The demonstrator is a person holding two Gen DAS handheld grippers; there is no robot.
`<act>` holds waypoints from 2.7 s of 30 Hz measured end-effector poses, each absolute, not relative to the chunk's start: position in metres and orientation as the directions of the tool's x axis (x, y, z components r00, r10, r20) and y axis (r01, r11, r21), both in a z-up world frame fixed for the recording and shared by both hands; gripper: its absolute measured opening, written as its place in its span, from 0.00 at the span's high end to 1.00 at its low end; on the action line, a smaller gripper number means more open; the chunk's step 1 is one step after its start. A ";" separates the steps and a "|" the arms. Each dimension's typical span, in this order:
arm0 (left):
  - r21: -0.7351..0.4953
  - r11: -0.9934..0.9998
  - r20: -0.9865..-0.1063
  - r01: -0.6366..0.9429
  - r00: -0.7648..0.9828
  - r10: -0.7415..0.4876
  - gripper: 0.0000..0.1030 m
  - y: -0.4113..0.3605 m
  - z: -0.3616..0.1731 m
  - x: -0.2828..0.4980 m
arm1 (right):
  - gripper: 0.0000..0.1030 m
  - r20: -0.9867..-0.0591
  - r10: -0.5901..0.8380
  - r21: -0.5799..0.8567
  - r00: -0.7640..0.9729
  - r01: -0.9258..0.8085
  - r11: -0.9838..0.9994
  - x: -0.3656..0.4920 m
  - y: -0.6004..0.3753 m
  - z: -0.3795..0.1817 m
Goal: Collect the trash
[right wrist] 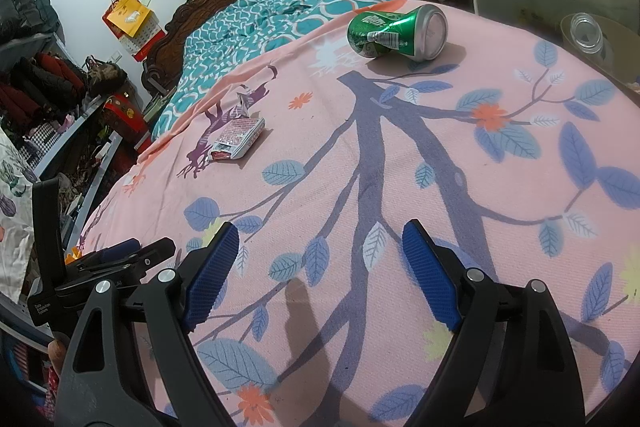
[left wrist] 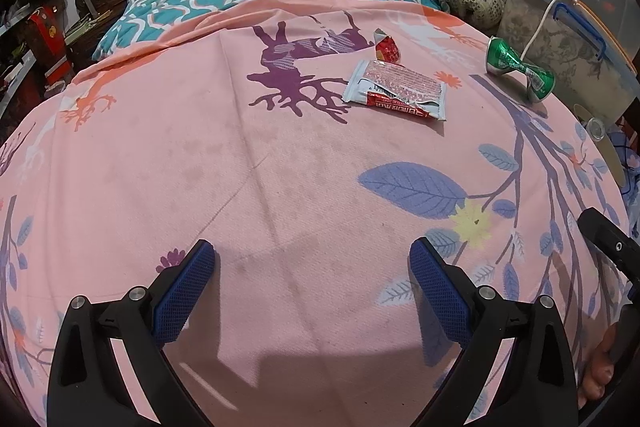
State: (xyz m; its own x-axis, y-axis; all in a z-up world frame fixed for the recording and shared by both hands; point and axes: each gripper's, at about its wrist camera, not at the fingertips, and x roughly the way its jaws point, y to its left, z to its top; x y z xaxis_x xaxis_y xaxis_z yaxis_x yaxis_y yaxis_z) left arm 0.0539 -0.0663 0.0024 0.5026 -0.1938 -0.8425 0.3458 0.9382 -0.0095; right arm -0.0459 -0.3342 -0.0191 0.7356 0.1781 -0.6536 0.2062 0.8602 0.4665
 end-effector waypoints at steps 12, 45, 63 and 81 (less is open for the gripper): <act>-0.014 0.942 -0.842 0.335 0.504 -0.192 0.09 -0.064 0.002 0.055 | 0.19 -0.653 0.178 0.466 0.736 0.206 0.860 -0.046 -0.334 -0.019; -0.016 0.947 -0.836 0.320 0.515 -0.188 0.09 -0.063 0.005 0.055 | 0.19 -0.653 0.176 0.466 0.736 0.207 0.860 -0.046 -0.333 -0.020; -0.036 0.956 -0.832 0.290 0.521 -0.189 0.09 -0.055 0.007 0.058 | 0.18 -0.675 0.174 0.403 0.717 0.162 0.901 -0.028 -0.328 -0.008; -0.143 0.967 -0.821 0.213 0.520 -0.236 0.09 -0.033 0.008 0.064 | 0.19 -0.757 0.249 0.213 0.604 -0.132 0.968 0.125 -0.276 0.005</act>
State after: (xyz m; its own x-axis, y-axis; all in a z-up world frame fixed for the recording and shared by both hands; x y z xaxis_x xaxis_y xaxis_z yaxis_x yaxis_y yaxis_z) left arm 0.0638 -0.0326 0.0083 0.5196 -0.2361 -0.8211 0.2129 0.9665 -0.1431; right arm 0.1246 -0.2755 0.0048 0.6041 0.2487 -0.7571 -0.1317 0.9681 0.2130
